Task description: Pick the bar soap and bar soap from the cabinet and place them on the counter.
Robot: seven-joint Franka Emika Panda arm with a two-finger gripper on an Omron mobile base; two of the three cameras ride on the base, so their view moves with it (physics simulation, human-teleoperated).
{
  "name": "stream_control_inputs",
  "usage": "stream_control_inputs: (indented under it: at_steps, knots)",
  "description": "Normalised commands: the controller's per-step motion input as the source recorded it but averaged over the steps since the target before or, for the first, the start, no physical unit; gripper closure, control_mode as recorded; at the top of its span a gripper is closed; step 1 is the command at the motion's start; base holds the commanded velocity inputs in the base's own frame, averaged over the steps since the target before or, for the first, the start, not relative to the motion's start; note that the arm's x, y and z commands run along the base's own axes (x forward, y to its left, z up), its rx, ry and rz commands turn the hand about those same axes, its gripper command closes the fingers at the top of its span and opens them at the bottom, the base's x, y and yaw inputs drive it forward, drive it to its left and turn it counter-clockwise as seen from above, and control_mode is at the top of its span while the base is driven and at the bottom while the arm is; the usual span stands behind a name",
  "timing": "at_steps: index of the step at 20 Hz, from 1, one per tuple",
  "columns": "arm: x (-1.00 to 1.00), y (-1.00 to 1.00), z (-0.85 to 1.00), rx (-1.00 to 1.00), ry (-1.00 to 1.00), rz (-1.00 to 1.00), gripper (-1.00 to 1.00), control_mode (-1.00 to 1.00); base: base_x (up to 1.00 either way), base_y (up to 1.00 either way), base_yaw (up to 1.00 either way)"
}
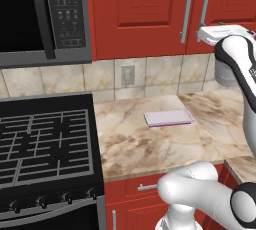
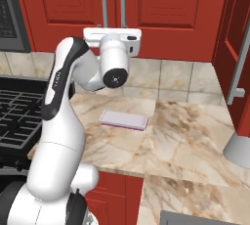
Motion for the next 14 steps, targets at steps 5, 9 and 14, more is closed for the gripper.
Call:
stream_control_inputs:
  at_steps: [5, 9, 14]
  knots:
    - [0.15, -0.09, -0.01, 0.00, 0.00, 0.00, -1.00, -1.00, 0.00, 0.00, 0.00]
    - [0.13, -0.09, 0.00, 0.00, 0.00, 0.00, -1.00, -1.00, 0.00, 0.00, 0.00]
    - [0.19, -0.02, -0.01, 0.00, 0.00, 0.00, -1.00, -1.00, 0.00, 0.00, 0.00]
